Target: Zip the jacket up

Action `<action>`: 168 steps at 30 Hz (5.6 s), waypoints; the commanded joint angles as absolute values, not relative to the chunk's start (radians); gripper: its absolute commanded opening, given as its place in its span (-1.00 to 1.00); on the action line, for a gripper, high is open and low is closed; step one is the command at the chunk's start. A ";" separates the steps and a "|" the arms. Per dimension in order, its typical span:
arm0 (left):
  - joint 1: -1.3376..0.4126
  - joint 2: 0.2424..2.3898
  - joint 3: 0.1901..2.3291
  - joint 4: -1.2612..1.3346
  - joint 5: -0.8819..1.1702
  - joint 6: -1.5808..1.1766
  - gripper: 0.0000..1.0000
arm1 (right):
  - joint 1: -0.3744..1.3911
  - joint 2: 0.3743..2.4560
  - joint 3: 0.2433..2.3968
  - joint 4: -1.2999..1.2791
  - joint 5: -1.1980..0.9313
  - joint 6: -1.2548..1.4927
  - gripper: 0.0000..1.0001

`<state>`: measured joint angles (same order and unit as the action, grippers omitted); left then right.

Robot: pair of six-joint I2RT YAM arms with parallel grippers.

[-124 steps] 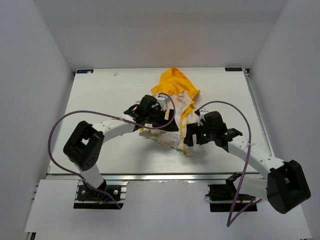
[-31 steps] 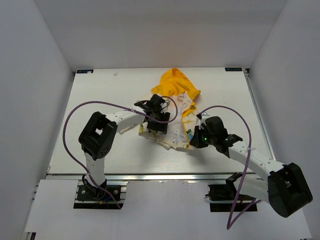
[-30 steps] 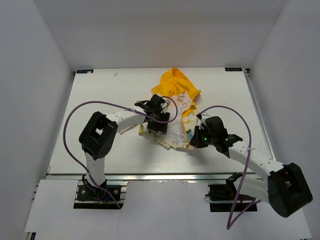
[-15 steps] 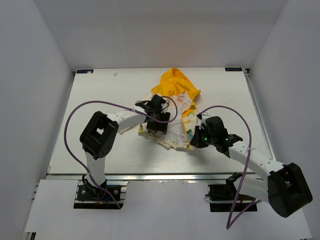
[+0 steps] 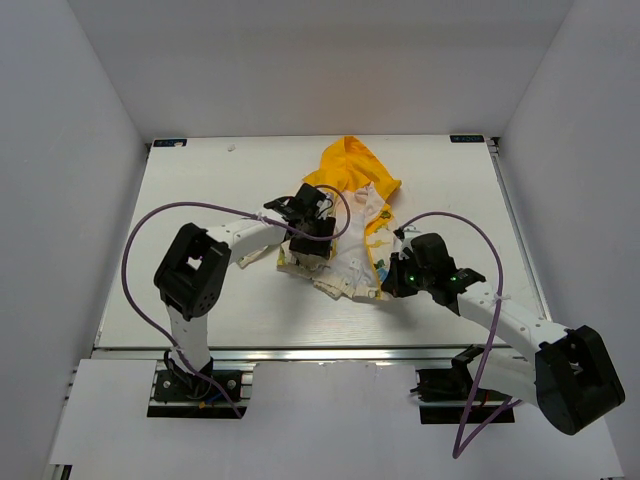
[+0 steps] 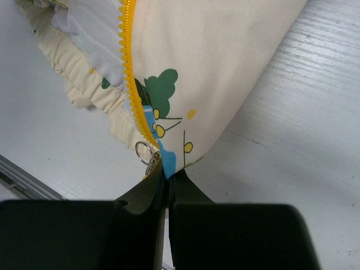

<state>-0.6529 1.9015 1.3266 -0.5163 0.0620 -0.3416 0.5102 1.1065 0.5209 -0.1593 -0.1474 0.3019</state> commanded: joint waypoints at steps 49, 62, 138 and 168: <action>-0.650 1.594 1.097 -0.488 0.193 -0.340 -0.80 | 0.492 1.178 0.571 -0.133 -0.086 0.284 -1.00; -0.650 1.640 1.057 -0.448 0.256 -0.344 0.50 | 0.491 1.193 0.569 -0.121 -0.091 0.288 -1.00; -0.676 1.474 1.111 -0.064 0.597 -0.353 -1.00 | 0.489 1.157 0.654 0.618 -0.360 0.336 -1.00; -0.675 1.413 1.124 0.132 0.612 -0.379 -1.00 | 0.489 0.874 0.423 0.739 -0.405 0.396 -1.00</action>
